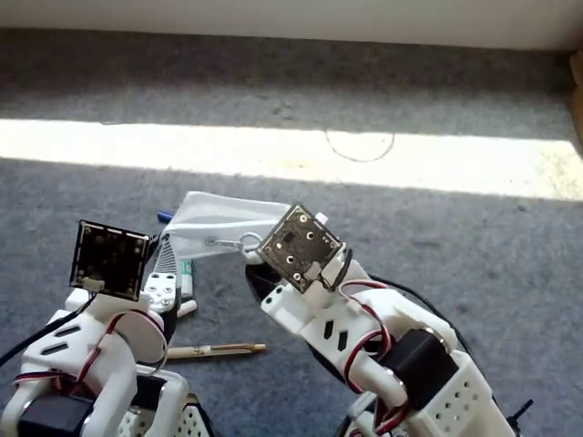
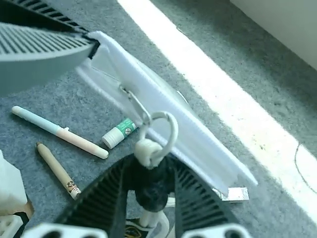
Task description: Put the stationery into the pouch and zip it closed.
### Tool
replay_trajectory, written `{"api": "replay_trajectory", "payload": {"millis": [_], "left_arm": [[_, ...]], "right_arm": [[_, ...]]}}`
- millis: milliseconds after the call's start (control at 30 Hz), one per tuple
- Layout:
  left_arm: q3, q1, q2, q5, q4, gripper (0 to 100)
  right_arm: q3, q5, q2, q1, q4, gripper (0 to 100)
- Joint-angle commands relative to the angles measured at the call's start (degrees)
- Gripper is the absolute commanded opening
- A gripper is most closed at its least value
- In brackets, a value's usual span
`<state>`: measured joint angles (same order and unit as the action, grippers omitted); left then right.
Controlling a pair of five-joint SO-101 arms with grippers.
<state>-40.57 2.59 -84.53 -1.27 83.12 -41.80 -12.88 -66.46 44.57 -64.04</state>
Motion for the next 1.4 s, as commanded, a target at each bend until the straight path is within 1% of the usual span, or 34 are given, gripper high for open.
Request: {"api": "replay_trajectory", "payload": {"millis": [0, 167, 300, 433, 600, 700, 900, 1067, 1267, 1367], "left_arm": [[-0.13, 0.22, 1.36, 0.35, -1.05, 1], [-1.36, 0.22, 1.36, 0.35, -1.14, 1], [-4.35, 0.13, 1.36, 0.35, -3.34, 1], [-6.11, -2.51, 1.36, 0.18, -4.84, 1], [-6.37, -4.44, 1.36, 0.18, -4.84, 1], [-6.46, -4.44, 1.36, 0.09, -4.84, 1], [-7.6, -4.44, 1.36, 0.09, -5.19, 1], [-7.6, -4.44, 1.36, 0.09, -5.1, 1], [-7.6, -4.44, 1.36, 0.09, -5.01, 1], [-7.69, -4.44, 1.36, 0.09, -5.01, 1]], "right_arm": [[1.1, -2.29, -0.92, -3.3, -0.4, 0.6], [3.91, -3.25, -0.92, -4.97, -3.12, 0.6], [7.6, -3.43, -0.92, -6.99, -6.11, 0.6], [8.22, -5.63, -0.92, -8.4, -7.16, 0.6], [8.48, -5.8, -0.92, -9.19, -7.6, 0.6], [8.48, -5.8, -0.92, -10.07, -7.6, 0.6], [8.48, -7.38, -0.92, -14.37, -7.6, 0.6], [8.57, -7.38, -0.92, -14.73, -7.6, 0.6], [8.57, -7.38, -0.92, -18.77, -7.43, 0.6], [8.66, -7.38, -0.92, -19.3, -7.34, 0.6]]}}
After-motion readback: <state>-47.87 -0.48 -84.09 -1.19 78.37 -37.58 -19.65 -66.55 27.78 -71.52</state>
